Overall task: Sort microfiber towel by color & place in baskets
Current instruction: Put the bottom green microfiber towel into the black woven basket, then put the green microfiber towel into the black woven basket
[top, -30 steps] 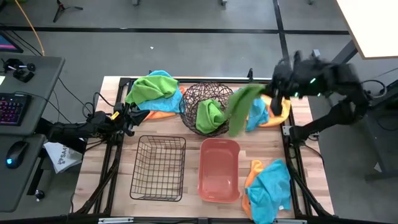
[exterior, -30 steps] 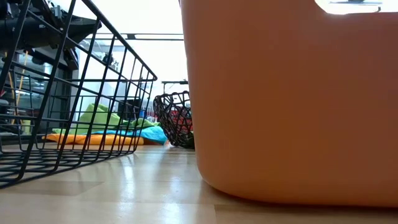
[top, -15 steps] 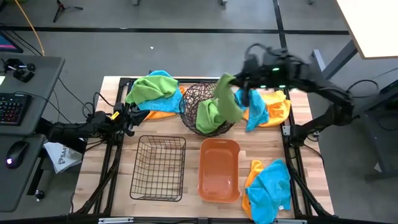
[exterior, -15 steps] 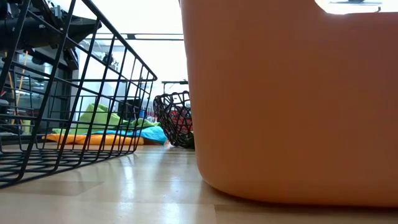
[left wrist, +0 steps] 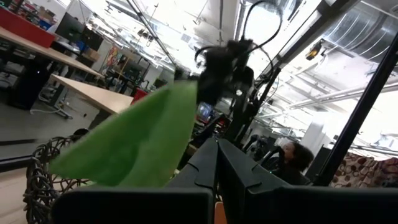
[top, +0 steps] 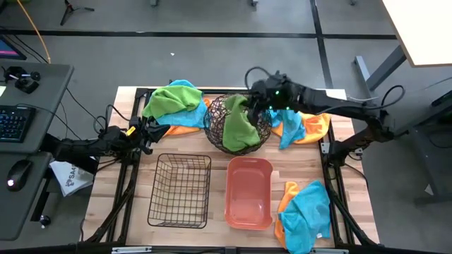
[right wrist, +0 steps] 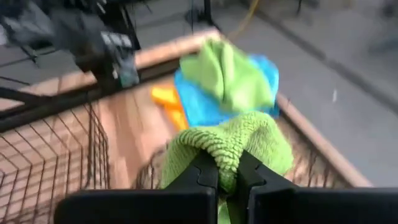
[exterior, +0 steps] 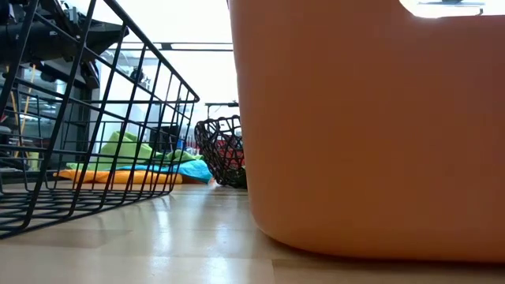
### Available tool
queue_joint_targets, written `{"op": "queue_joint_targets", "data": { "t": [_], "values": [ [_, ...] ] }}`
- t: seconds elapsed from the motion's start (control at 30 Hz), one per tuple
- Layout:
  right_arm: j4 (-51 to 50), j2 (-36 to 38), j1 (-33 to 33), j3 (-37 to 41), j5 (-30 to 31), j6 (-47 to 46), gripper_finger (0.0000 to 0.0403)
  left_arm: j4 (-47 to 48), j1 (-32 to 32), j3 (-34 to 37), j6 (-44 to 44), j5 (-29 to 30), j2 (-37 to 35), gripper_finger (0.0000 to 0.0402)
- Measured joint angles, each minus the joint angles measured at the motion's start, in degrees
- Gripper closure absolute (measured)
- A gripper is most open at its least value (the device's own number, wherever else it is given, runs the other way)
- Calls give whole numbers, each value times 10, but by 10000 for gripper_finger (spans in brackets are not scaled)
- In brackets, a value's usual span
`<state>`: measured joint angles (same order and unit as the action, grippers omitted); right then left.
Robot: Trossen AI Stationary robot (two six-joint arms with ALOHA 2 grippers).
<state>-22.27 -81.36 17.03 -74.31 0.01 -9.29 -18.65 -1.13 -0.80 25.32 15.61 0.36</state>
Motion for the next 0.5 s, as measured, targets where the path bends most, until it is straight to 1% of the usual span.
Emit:
{"op": "queue_joint_targets", "data": {
  "t": [0.07,0.17,0.27,0.37,0.5],
  "values": [
    [-10,0,-2,30,-10,-33,390,0,0,0,0,0,0,401],
    [-32,0,0,56,-40,-54,348,0,0,0,0,0,0,401],
    [-47,0,1,58,-33,-78,282,0,0,0,0,0,0,401],
    [-51,0,-1,44,-23,-87,204,0,0,0,0,0,0,401],
    [-93,1,-2,1,-58,-82,109,0,0,0,0,0,0,401]
  ]
}}
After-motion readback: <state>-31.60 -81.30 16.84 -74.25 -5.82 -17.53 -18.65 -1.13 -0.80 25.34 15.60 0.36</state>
